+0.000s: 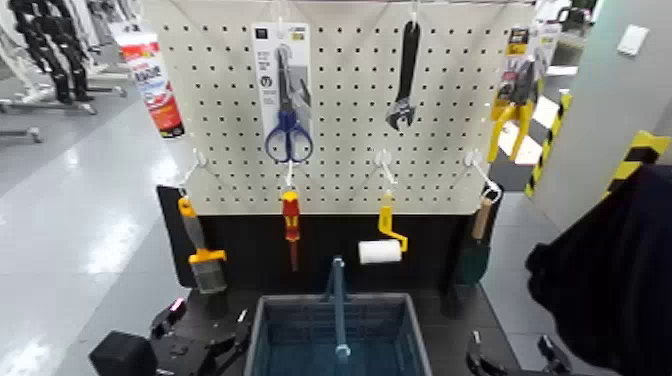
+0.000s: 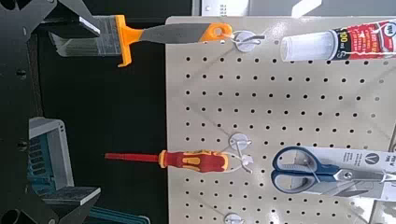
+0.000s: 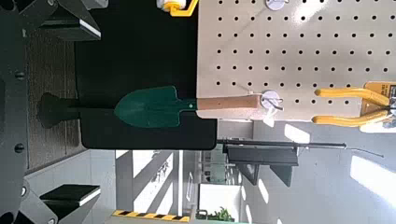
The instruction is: Grasp the handle of the crate.
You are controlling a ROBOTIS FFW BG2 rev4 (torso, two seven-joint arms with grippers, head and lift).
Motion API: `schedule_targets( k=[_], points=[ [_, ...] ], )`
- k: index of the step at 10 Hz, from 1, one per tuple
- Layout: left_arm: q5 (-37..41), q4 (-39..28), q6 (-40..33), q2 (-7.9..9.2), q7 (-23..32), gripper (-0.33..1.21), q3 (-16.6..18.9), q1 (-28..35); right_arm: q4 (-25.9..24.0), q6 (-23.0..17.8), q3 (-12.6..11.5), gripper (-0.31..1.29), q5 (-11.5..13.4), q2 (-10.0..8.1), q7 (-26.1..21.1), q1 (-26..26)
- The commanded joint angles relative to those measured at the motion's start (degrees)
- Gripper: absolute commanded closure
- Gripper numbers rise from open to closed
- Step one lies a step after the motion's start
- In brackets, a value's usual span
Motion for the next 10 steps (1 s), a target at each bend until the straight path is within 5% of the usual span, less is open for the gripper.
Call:
schedule_targets(
  k=[1,5,10],
  points=[
    [0.1,0.2,-0.3,0.0,0.0,0.12,-0.1,0.0,0.0,0.2,0.1,0.14,0.0,0.0,0.0,0.0],
    [3.3,-0.5,2.0,0.0,-1.3,0.11,-0.2,-0.7,0.2,0.3,0.3,0.14,0.0,0.0,0.1,-0.2],
    [24.2,-5.0,26.9,2.9,-6.9,0.12,0.2,-6.9,0.3,0.7,0.4,0.14,0.0,-0.08,0.1,-0.4]
  ],
)
